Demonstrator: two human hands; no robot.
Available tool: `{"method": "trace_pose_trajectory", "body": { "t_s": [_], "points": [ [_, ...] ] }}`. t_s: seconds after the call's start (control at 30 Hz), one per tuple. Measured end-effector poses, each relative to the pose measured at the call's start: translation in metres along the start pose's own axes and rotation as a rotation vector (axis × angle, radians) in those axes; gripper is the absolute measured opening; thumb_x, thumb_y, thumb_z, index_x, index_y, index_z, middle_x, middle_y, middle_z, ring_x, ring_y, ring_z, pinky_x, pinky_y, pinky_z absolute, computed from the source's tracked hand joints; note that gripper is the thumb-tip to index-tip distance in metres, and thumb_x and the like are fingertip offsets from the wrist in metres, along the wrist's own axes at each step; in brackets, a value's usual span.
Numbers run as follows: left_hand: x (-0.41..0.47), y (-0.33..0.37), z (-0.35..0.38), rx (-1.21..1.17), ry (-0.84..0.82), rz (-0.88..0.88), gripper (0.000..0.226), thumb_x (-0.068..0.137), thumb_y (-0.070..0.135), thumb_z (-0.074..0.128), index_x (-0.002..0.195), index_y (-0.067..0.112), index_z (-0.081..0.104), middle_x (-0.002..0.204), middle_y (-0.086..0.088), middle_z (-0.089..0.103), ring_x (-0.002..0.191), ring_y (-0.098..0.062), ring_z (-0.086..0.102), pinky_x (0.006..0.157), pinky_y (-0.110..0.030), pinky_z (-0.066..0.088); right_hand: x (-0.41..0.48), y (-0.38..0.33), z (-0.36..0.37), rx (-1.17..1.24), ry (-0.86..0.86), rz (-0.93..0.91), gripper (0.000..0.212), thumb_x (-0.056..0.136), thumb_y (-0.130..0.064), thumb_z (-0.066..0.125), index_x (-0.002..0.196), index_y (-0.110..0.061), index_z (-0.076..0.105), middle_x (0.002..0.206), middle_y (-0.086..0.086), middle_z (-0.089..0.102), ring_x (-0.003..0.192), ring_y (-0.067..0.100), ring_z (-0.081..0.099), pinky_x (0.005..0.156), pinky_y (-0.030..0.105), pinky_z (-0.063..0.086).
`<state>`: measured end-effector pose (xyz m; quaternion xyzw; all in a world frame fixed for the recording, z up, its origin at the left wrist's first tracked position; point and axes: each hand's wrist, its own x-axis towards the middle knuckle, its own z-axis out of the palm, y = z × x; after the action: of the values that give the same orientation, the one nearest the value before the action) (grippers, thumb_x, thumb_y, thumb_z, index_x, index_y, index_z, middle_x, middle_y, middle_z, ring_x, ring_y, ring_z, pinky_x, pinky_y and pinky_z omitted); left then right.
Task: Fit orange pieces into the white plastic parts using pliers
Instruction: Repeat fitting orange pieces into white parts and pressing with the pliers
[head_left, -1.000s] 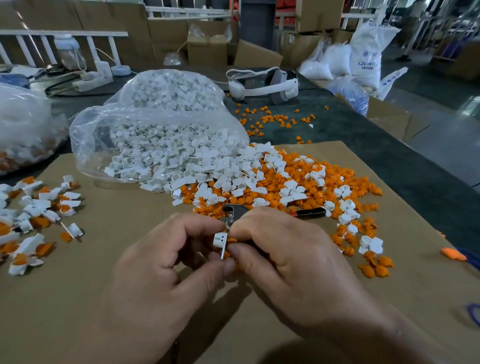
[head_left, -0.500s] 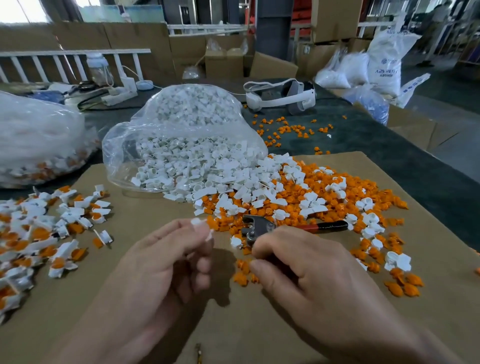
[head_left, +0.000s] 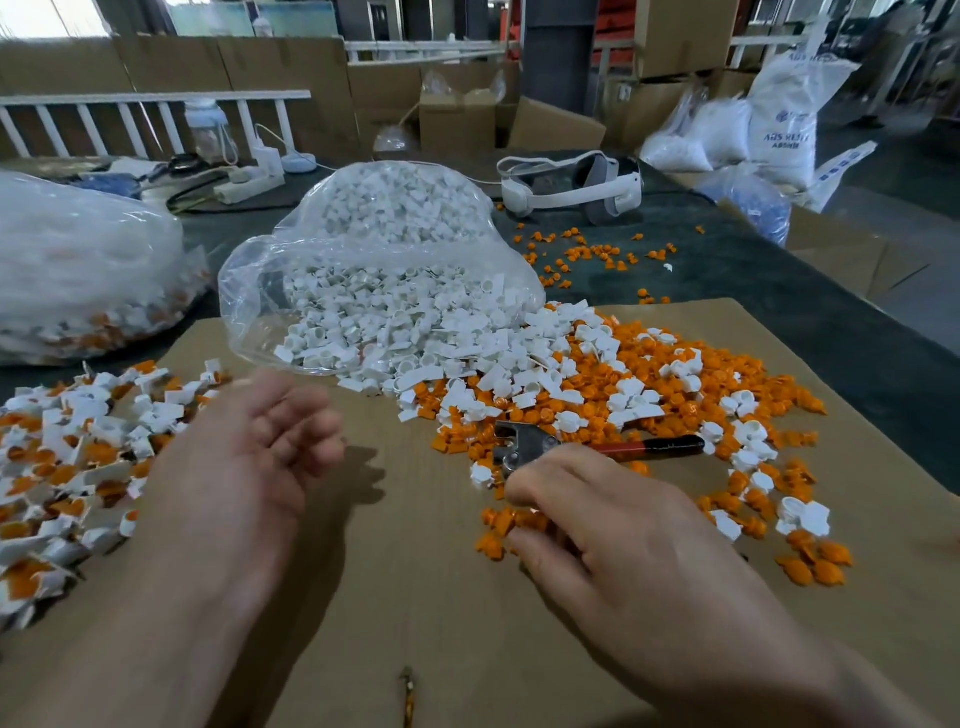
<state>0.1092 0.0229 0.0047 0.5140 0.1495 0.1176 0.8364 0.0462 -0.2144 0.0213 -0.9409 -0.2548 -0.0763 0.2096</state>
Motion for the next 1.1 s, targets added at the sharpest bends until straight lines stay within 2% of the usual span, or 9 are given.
{"method": "trace_pose_trajectory", "body": {
  "t_s": [0.07,0.17,0.23,0.4,0.57,0.7,0.87,1.0,1.1],
  "points": [
    [-0.013,-0.010,0.009,0.532,-0.037,0.188,0.010,0.097,0.027,0.060,0.099,0.031,0.069,0.082,0.008,0.073,0.067,-0.005,0.069,0.058,-0.026,0.053,-0.001,0.002,0.006,-0.034,-0.033,-0.007,0.029,0.097,-0.046,0.041,0.126,-0.040,0.039,0.118,-0.019,0.040,0.101,0.005,0.045,0.081,0.024,0.045],
    [-0.035,-0.026,0.010,1.075,-0.367,0.506,0.018,0.094,0.041,0.060,0.110,0.046,0.065,0.098,0.026,0.065,0.090,0.005,0.060,0.079,-0.024,0.048,0.001,0.004,0.014,-0.094,-0.069,-0.040,0.038,0.096,-0.047,0.043,0.132,-0.039,0.032,0.121,-0.013,0.041,0.105,0.008,0.041,0.082,0.027,0.045],
    [-0.037,-0.037,0.014,1.231,-0.569,0.634,0.033,0.098,0.026,0.054,0.128,0.038,0.064,0.119,0.023,0.062,0.109,-0.001,0.057,0.094,-0.017,0.043,0.004,0.003,0.018,-0.141,-0.086,-0.062,0.036,0.095,-0.046,0.046,0.129,-0.036,0.037,0.117,-0.010,0.044,0.099,0.010,0.042,0.074,0.025,0.042],
    [-0.029,-0.040,0.021,1.468,-0.739,0.734,0.054,0.089,0.004,0.067,0.139,0.023,0.059,0.137,0.005,0.061,0.120,-0.024,0.058,0.100,-0.041,0.048,0.009,-0.001,0.024,-0.277,-0.124,-0.079,0.023,0.088,-0.038,0.062,0.109,-0.029,0.060,0.102,-0.004,0.057,0.079,0.013,0.051,0.055,0.023,0.036],
    [-0.029,-0.038,0.020,1.458,-0.686,0.756,0.036,0.084,0.013,0.076,0.118,0.024,0.072,0.114,0.007,0.069,0.106,-0.020,0.061,0.087,-0.028,0.045,0.010,0.002,0.029,-0.270,-0.076,-0.063,0.020,0.083,-0.028,0.072,0.098,-0.025,0.060,0.087,-0.003,0.056,0.072,0.013,0.053,0.049,0.024,0.045],
    [-0.034,-0.036,0.024,1.446,-0.668,0.730,0.022,0.087,0.016,0.072,0.107,0.025,0.074,0.104,0.007,0.067,0.100,-0.015,0.059,0.079,-0.025,0.042,0.012,0.004,0.034,-0.273,-0.069,-0.049,0.022,0.092,-0.024,0.062,0.112,-0.023,0.053,0.095,-0.001,0.055,0.080,0.015,0.053,0.060,0.030,0.052],
    [-0.034,-0.036,0.020,1.201,-0.472,0.547,0.016,0.093,0.023,0.065,0.103,0.034,0.071,0.094,0.021,0.060,0.094,0.008,0.054,0.076,-0.004,0.037,0.012,0.002,0.030,-0.289,-0.061,-0.039,0.022,0.085,-0.020,0.066,0.104,-0.026,0.060,0.081,-0.003,0.050,0.066,0.013,0.044,0.046,0.024,0.036],
    [-0.036,-0.033,0.017,0.847,-0.403,0.161,0.026,0.093,0.022,0.066,0.095,0.047,0.074,0.086,0.014,0.075,0.079,-0.002,0.070,0.073,-0.022,0.054,0.011,0.004,0.030,-0.322,-0.080,-0.065,0.014,0.081,-0.012,0.063,0.092,-0.022,0.064,0.078,0.000,0.049,0.063,0.013,0.038,0.045,0.025,0.024],
    [-0.037,-0.033,0.017,0.638,-0.405,-0.015,0.019,0.080,0.019,0.080,0.092,0.034,0.077,0.080,-0.004,0.077,0.072,-0.017,0.074,0.063,-0.031,0.058,0.012,0.006,0.029,-0.279,-0.113,-0.061,0.019,0.085,-0.006,0.057,0.098,-0.020,0.060,0.085,0.001,0.049,0.068,0.014,0.038,0.046,0.027,0.030]
  ]
}}
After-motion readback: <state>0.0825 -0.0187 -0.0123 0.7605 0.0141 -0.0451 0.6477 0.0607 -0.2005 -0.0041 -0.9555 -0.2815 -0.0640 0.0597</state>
